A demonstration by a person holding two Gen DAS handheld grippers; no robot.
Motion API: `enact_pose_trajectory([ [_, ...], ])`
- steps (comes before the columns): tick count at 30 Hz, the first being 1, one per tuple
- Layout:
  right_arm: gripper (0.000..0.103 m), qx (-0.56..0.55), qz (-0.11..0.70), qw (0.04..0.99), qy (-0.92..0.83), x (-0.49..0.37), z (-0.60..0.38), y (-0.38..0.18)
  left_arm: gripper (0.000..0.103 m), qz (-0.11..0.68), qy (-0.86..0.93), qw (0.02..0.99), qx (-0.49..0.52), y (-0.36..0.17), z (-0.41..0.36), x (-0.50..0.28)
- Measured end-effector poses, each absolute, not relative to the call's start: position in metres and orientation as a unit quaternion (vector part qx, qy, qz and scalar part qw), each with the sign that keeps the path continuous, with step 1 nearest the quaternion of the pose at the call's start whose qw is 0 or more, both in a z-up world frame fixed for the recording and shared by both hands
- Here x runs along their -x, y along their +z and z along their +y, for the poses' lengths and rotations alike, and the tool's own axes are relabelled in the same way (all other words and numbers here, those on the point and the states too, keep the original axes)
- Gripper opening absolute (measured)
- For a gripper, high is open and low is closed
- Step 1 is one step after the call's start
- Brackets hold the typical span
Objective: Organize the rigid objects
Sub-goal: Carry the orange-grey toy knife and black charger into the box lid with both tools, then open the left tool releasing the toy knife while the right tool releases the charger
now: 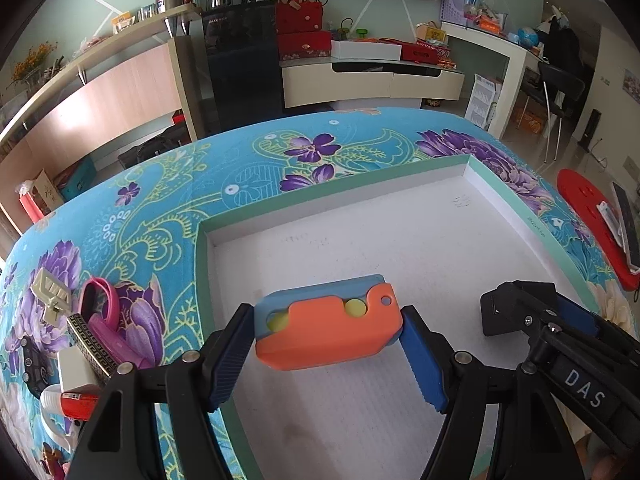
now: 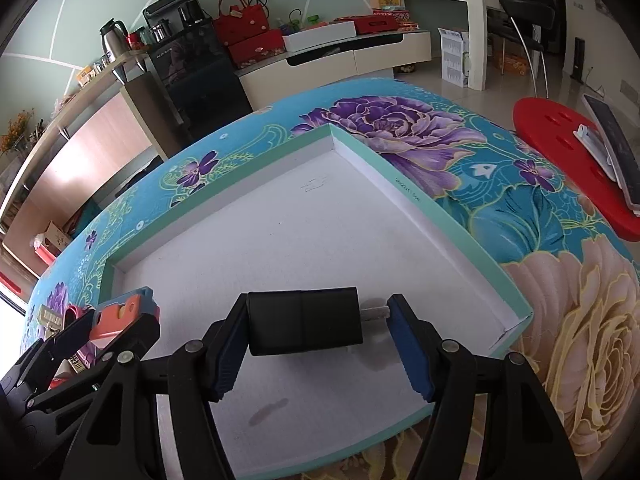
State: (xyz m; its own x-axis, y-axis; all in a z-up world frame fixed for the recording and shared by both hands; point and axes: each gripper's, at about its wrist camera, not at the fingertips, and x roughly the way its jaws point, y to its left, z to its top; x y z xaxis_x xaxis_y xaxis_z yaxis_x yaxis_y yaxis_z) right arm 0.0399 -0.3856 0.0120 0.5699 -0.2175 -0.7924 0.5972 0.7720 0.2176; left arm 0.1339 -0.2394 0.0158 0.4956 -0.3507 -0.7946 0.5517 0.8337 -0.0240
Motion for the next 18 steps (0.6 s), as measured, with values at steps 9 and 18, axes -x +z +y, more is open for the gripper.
enact_pose_trajectory([
  [9,0.069,-0.239,0.398,0.854,-0.235,-0.041,-0.384,0.012,0.076,0.429,-0.248,0.86,-0.119,0.015,-0.236,-0.136],
  [18,0.069,-0.239,0.395,0.857,-0.23,-0.043,-0.382,0.014,0.085,0.413,-0.234,0.874,-0.105,0.028,-0.224,-0.138],
])
